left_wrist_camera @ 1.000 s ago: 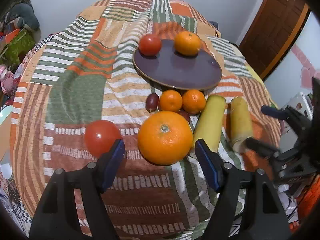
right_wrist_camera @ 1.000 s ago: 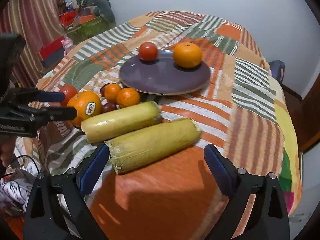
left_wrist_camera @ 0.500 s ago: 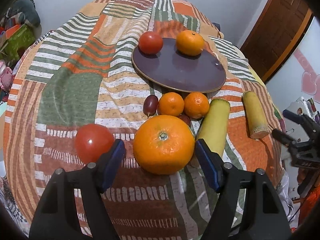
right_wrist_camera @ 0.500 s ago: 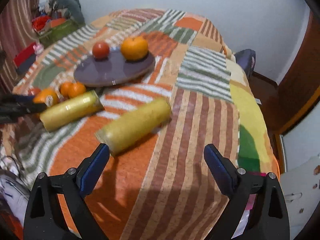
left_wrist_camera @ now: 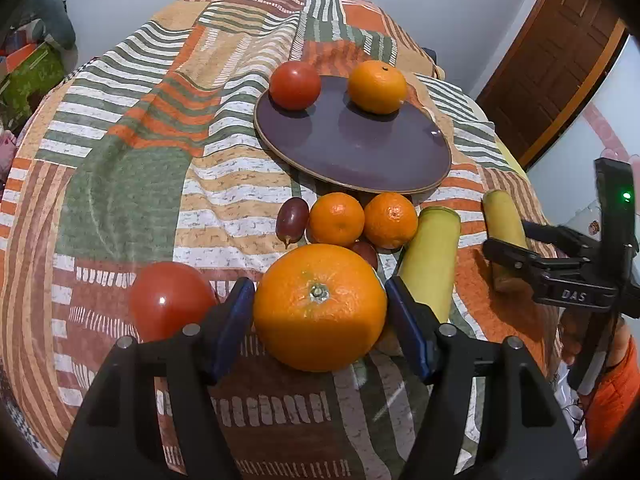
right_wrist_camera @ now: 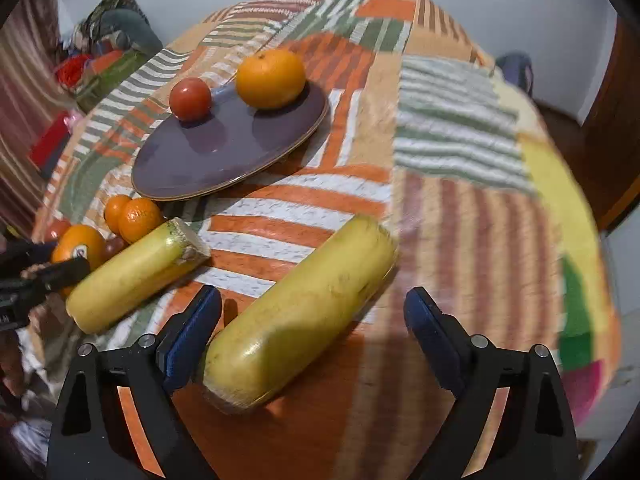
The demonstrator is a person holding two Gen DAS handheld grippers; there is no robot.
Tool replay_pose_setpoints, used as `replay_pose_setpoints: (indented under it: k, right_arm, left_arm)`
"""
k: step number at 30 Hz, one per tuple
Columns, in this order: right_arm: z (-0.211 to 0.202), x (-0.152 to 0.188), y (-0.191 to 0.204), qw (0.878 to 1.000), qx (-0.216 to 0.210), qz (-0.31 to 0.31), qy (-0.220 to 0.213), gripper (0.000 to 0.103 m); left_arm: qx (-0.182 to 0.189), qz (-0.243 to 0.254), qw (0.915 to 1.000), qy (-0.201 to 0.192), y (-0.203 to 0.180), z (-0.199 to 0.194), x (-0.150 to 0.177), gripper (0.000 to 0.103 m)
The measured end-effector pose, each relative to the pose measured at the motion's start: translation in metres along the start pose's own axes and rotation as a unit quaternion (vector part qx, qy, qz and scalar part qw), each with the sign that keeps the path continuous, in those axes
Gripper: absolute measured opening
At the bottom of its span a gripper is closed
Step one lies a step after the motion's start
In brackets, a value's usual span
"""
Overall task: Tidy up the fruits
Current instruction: 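Grasp a yellow corn cob with the right gripper while the left gripper grasps the stickered orange, then lower the corn cob onto the plate with the right gripper while the left gripper places the orange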
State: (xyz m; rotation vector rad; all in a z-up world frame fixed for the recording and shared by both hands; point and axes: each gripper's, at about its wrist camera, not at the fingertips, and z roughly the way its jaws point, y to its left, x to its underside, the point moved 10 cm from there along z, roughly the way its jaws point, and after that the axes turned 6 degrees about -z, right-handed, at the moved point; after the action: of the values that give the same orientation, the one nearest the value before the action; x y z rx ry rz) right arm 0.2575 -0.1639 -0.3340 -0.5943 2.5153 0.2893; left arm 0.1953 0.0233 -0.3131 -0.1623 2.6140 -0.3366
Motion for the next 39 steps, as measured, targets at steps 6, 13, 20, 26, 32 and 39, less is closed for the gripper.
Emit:
replay_pose_setpoints:
  k: [6, 13, 20, 26, 32, 39]
  right_arm:
    - [-0.004, 0.002, 0.008, 1.0, -0.012, -0.011, -0.007, 0.061]
    - [-0.023, 0.01, 0.004, 0.998, -0.004, -0.056, -0.01, 0.039]
    - [-0.02, 0.002, -0.002, 0.999, -0.02, -0.038, 0.002, 0.039]
    - [0.002, -0.006, -0.01, 0.999, -0.019, -0.021, 0.016, 0.037]
    - [-0.002, -0.009, -0.007, 1.0, -0.01, -0.025, -0.003, 0.036]
    - [-0.019, -0.04, -0.002, 0.998, -0.011, -0.038, -0.046, 0.034]
  left_arm:
    - [0.001, 0.002, 1.0, 0.001, -0.001, -0.001, 0.0, 0.066]
    - [0.001, -0.004, 1.0, -0.008, 0.002, -0.009, -0.003, 0.066]
    - [0.0, -0.009, 0.9995, -0.029, 0.004, -0.025, -0.014, 0.066]
    - [-0.002, -0.006, 0.999, -0.044, 0.001, -0.035, -0.025, 0.066]
    - [-0.003, 0.002, 0.9986, -0.054, -0.004, -0.037, -0.038, 0.066]
    - [-0.005, 0.01, 0.9975, -0.069, -0.007, -0.034, -0.063, 0.066]
